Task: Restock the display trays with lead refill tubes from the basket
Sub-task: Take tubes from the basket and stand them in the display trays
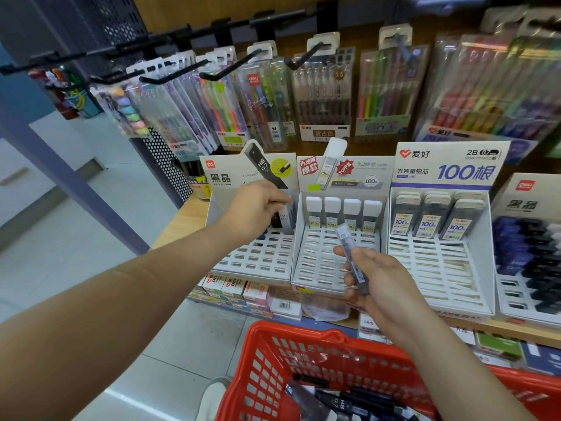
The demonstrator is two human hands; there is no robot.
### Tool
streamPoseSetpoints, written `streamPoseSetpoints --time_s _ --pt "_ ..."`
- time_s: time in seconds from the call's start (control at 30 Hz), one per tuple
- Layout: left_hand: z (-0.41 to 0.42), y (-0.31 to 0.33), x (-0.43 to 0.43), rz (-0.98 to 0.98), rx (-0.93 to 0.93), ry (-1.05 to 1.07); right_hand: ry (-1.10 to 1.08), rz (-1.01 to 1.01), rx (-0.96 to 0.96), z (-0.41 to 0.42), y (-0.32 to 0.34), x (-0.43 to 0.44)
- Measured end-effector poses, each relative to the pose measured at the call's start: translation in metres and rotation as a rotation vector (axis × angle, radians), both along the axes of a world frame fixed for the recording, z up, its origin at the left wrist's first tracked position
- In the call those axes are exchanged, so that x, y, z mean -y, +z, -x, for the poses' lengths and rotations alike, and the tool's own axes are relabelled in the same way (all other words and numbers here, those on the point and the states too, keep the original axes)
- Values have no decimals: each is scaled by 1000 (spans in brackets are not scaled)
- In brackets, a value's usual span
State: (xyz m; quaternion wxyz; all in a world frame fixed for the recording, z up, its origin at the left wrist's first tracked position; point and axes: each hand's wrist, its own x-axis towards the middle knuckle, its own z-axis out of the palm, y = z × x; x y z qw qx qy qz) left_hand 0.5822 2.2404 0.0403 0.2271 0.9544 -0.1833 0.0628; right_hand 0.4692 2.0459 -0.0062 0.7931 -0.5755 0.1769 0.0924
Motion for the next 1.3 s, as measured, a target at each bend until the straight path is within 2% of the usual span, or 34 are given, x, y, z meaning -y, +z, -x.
streamPoseSetpoints --time_s 0.07,0.17,0.4,0.47,0.53,0.6,0.67,0.77,0.87,0.97,1.07,1.13,1.3 --pt "-1 -3 1 -49 59 -20 1 1 4 1 1 1" --pt "0 -9 2 -115 49 21 6 -29 5 1 2 3" --pt "-1 -3 3 -164 104 36 33 -65 9 1 4 7" --pt "2 4 7 -115 106 38 26 -85 17 1 6 6" --pt "7 19 17 93 -64 65 23 -80 32 0 7 6" --pt "16 37 30 387 -462 4 23 -58 52 0 7 5" --pt "25 47 42 465 -707 -100 20 -55 66 0 9 4" --pt "31 45 53 431 -727 -187 36 -135 50 0 10 5" --pt "29 40 53 445 -695 -171 87 -301 6 -1 14 10" --pt "28 40 50 471 -674 -114 127 -325 0 0 15 13" --pt "26 41 47 445 -642 -54 147 -164 37 0 16 14" --pt "25 42 45 407 -605 -36 170 48 84 -1 15 14" --pt "8 55 23 242 -332 30 181 863 278 -5 2 26"
